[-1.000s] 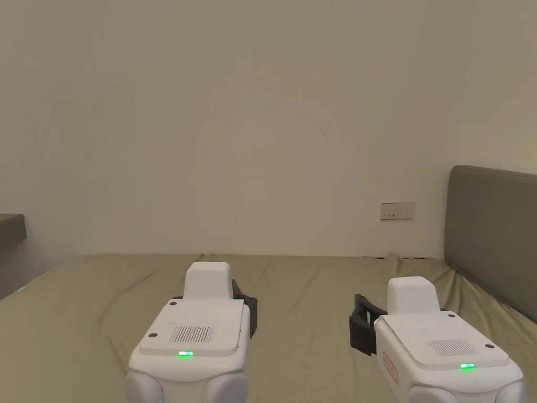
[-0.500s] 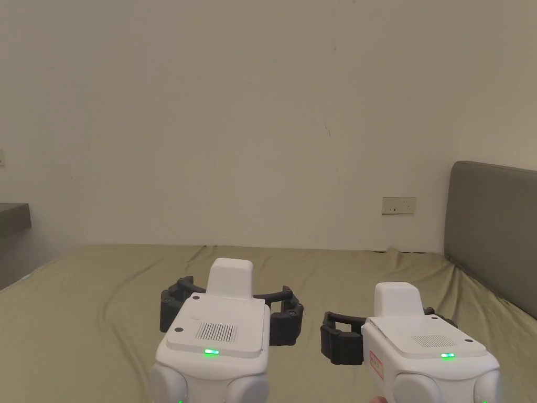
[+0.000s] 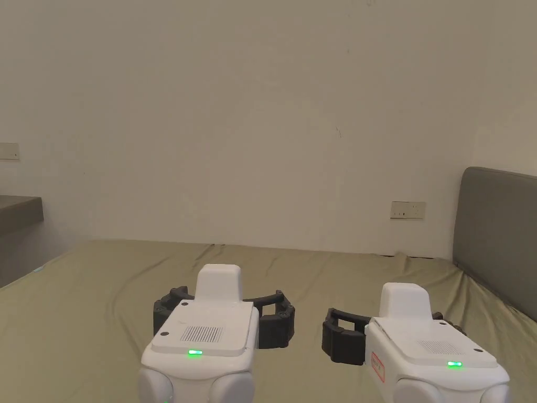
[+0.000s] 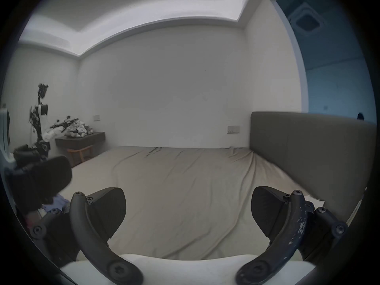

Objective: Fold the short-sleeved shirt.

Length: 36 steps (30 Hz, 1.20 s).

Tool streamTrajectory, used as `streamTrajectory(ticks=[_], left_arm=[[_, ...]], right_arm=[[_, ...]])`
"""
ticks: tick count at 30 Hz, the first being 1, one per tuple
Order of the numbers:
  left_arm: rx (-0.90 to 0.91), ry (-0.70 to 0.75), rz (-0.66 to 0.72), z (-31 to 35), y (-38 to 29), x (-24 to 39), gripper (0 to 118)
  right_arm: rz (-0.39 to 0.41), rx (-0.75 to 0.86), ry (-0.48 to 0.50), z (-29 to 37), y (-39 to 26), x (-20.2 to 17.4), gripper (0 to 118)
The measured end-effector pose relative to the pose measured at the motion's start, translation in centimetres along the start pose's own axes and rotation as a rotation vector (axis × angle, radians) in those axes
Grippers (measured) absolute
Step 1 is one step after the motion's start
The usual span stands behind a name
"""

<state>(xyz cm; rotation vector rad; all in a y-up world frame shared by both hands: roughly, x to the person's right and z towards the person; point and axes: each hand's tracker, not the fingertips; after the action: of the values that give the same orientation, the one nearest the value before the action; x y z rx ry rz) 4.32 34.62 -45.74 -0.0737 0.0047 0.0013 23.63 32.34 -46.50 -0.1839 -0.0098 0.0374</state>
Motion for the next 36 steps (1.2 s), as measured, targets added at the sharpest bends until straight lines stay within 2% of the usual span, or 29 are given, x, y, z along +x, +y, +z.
streamTrajectory(ticks=[1,4,7,10,11,12,13,17,21,31,36], left_arm=[[0.004,0.001,0.005,0.1,0.1,-0.2,118],[0.007,0.006,0.01,0.2,0.4,-0.5,118],[0.016,0.014,0.003,0.1,0.4,-0.5,118],[0.024,0.014,-0.006,0.1,0.3,-0.7,118],[0.025,0.015,-0.006,0.1,0.3,-0.7,118],[0.026,0.012,-0.003,0.0,0.3,-0.8,118],[0.023,0.009,-0.001,-0.1,0.2,-0.9,118],[0.02,0.013,0.0,-0.2,-0.1,-1.2,118],[0.015,0.019,0.001,-0.5,-0.4,-1.4,118],[0.029,0.032,-0.012,-0.7,-1.1,-1.0,118],[0.014,0.014,-0.025,-0.8,-1.5,-0.5,118]], right_arm=[[0.019,0.003,-0.006,0.0,0.0,-0.2,118],[-0.006,-0.006,-0.004,-0.2,0.0,-0.1,118],[0.015,-0.004,-0.04,-0.2,0.0,-0.2,118],[0.004,-0.019,-0.033,-0.5,-0.1,-0.2,118],[-0.007,-0.044,-0.027,-0.8,0.0,-0.2,118],[-0.071,-0.019,-0.01,-0.7,-0.2,0.0,118],[-0.097,0.0,-0.023,-0.6,-0.2,0.0,118],[-0.018,0.014,-0.044,-0.8,-0.4,-0.5,118],[-0.061,-0.007,-0.017,-1.0,-0.4,-0.3,118],[-0.022,-0.01,-0.028,-1.5,-0.8,-0.8,118],[-0.03,-0.012,-0.033,-1.6,-0.7,-0.6,118]])
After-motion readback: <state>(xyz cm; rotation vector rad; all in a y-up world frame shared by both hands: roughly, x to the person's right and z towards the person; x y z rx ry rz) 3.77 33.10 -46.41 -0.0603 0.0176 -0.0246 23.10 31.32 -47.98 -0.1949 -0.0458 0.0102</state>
